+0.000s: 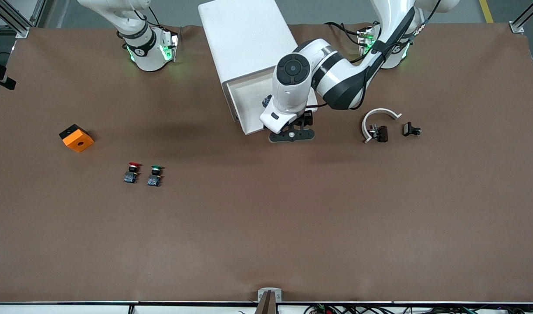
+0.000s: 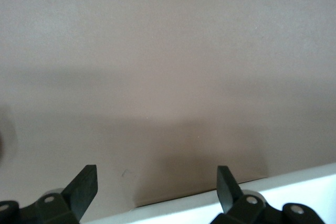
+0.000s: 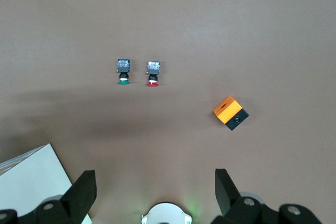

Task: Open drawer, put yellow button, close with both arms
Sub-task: 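Push the drawer shut into the cabinet with the left gripper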

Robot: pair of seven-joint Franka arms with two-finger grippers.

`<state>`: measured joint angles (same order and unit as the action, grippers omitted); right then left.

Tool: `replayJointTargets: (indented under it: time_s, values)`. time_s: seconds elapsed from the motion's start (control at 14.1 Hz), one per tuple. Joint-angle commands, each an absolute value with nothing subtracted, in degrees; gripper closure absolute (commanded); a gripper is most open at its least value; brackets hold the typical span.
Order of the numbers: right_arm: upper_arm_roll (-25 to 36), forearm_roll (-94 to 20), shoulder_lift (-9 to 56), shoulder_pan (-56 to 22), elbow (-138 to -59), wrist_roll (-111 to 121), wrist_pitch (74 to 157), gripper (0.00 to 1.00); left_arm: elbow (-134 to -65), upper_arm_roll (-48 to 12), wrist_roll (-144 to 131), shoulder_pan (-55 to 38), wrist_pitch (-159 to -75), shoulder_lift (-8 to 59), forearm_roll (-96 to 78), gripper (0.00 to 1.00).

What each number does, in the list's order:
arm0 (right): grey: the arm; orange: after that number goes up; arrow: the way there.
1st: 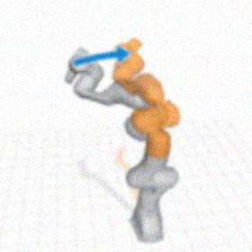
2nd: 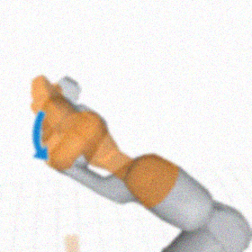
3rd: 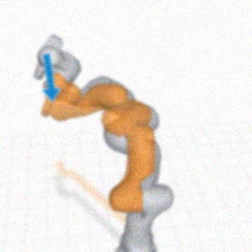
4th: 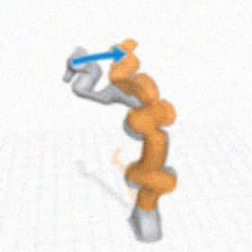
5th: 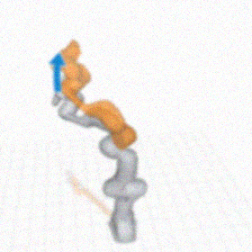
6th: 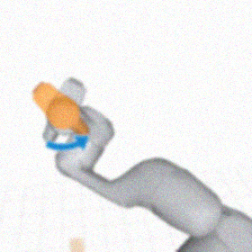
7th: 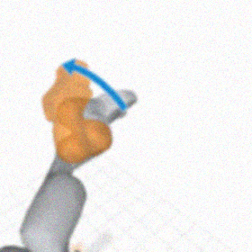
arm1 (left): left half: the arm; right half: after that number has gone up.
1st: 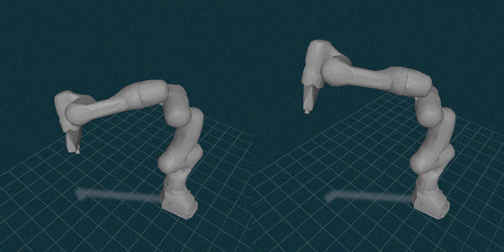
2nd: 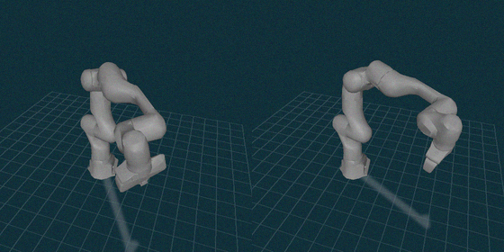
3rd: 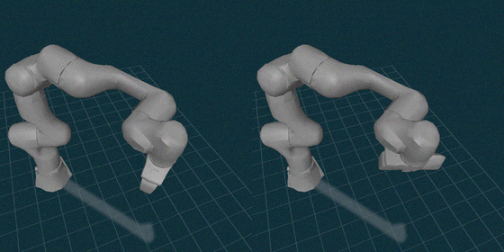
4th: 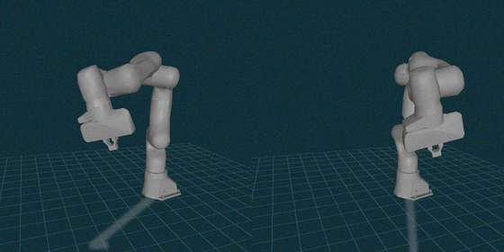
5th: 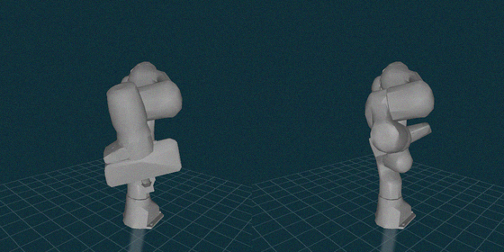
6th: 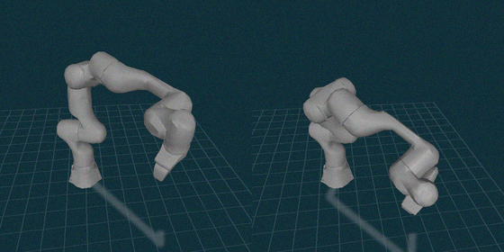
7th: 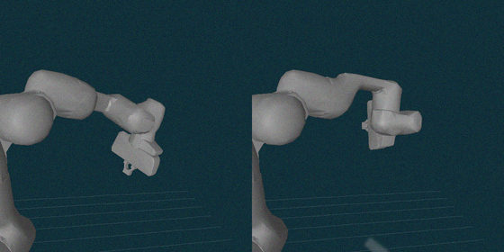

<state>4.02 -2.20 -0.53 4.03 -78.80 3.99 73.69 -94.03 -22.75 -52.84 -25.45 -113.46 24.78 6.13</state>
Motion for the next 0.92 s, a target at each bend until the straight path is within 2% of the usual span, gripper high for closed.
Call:
replayJointTargets:
  time_s: [0.0, 0.42, 0.85]
  values:
    - [2.81, -3.08, -2.89, 4.92, -83.13, 4.31, 74.96, 0.0, -96.85, -24.52, -55.97, -24.96, -114.17, 22.68, 7.03, 0.0]
    - [3.25, -2.64, -3.43, 3.16, -84.11, 3.43, 75.94, 0.0, -98.17, -26.71, -59.58, -24.87, -113.47, 22.76, 6.59, 0.0]
    - [3.08, -2.72, -9.4, 2.82, -92.72, 2.02, 81.73, 0.0, -98.26, -28.21, -62.75, -24.52, -113.03, 23.03, 0.1, 0.0]
